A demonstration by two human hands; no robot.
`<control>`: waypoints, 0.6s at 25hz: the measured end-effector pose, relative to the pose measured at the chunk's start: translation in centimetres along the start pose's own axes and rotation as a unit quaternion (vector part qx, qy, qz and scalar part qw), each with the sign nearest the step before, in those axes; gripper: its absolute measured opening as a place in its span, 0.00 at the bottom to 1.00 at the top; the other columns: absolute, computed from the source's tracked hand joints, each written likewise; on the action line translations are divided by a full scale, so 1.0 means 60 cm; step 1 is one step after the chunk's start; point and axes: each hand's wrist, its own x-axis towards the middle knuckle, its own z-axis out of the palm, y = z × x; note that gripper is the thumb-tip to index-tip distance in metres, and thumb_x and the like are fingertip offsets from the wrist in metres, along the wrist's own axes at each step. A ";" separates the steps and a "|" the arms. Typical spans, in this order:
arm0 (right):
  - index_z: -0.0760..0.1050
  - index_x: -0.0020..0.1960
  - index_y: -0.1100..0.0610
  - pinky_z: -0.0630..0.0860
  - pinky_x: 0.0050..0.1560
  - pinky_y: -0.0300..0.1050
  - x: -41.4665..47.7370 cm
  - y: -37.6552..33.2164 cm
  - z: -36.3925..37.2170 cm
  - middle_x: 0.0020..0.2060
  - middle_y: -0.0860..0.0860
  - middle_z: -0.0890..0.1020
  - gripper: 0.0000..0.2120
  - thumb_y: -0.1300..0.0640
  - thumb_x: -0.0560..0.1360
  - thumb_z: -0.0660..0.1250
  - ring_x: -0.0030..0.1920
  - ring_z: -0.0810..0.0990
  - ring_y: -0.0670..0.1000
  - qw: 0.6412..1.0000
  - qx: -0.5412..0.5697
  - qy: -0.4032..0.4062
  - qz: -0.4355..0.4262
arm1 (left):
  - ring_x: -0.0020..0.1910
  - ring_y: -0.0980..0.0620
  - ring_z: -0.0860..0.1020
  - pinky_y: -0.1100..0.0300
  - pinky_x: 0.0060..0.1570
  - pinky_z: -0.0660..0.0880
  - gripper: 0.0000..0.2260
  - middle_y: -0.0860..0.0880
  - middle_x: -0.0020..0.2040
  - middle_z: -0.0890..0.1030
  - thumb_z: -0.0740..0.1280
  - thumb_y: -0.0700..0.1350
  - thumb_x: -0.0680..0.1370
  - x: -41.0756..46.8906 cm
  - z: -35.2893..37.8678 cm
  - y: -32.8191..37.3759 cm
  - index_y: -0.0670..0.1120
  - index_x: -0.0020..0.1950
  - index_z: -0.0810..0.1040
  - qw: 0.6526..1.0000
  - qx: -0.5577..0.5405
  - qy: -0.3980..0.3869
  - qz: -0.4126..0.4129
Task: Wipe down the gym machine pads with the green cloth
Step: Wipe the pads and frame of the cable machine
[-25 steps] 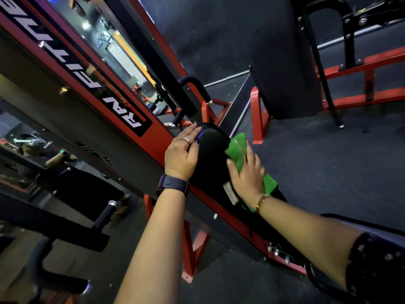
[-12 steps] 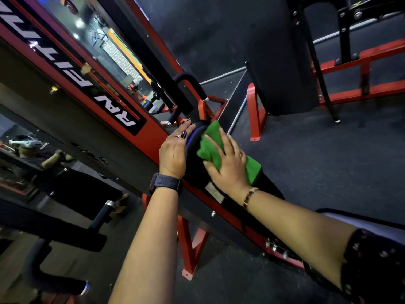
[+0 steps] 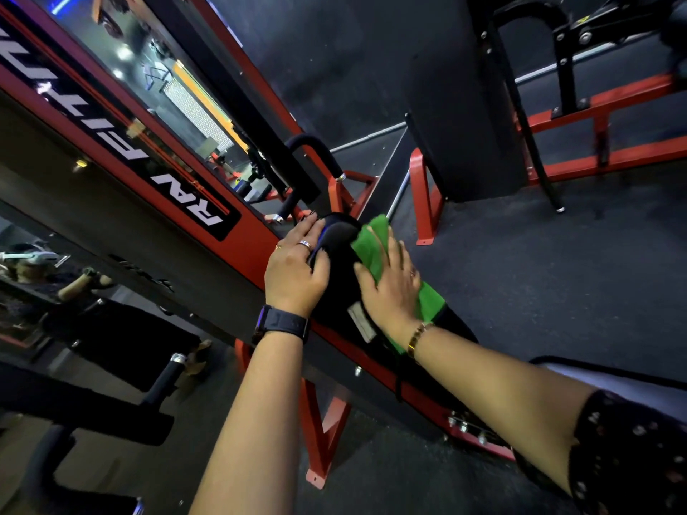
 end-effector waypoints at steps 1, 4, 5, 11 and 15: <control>0.33 0.69 0.39 0.52 0.72 0.62 0.015 -0.026 -0.001 0.77 0.48 0.48 0.32 0.36 0.75 0.51 0.76 0.49 0.54 1.000 -0.007 0.001 -0.029 | 0.64 0.51 0.72 0.63 0.63 0.64 0.21 0.49 0.67 0.74 0.61 0.44 0.72 0.001 0.001 0.000 0.47 0.65 0.75 1.000 0.005 0.006 0.001; 0.39 0.74 0.36 0.53 0.71 0.58 0.030 0.000 0.002 0.77 0.44 0.48 0.33 0.34 0.72 0.48 0.75 0.52 0.52 0.992 -0.039 -0.013 -0.122 | 0.63 0.52 0.73 0.64 0.62 0.64 0.22 0.50 0.67 0.74 0.59 0.47 0.72 0.002 0.004 -0.004 0.49 0.65 0.75 1.000 0.012 0.005 0.008; 0.44 0.76 0.40 0.54 0.70 0.57 0.019 0.034 0.005 0.76 0.45 0.52 0.35 0.33 0.71 0.48 0.75 0.54 0.52 0.996 -0.030 -0.007 -0.085 | 0.64 0.52 0.72 0.63 0.62 0.64 0.22 0.51 0.67 0.74 0.59 0.48 0.72 0.004 0.001 -0.006 0.49 0.65 0.75 1.000 0.011 -0.007 0.012; 0.53 0.77 0.52 0.54 0.70 0.58 -0.024 0.059 0.016 0.77 0.47 0.52 0.39 0.32 0.71 0.46 0.75 0.53 0.55 0.994 -0.048 0.009 0.099 | 0.70 0.48 0.66 0.55 0.67 0.65 0.26 0.47 0.72 0.67 0.55 0.47 0.72 0.032 -0.023 -0.005 0.46 0.70 0.68 0.977 0.126 -0.135 0.106; 0.53 0.76 0.46 0.54 0.70 0.57 0.053 -0.025 -0.002 0.76 0.44 0.53 0.32 0.38 0.74 0.53 0.74 0.55 0.52 0.996 -0.028 -0.016 -0.080 | 0.74 0.47 0.59 0.54 0.72 0.57 0.32 0.46 0.74 0.64 0.50 0.53 0.69 0.032 -0.016 0.000 0.45 0.72 0.65 0.961 0.172 -0.164 0.139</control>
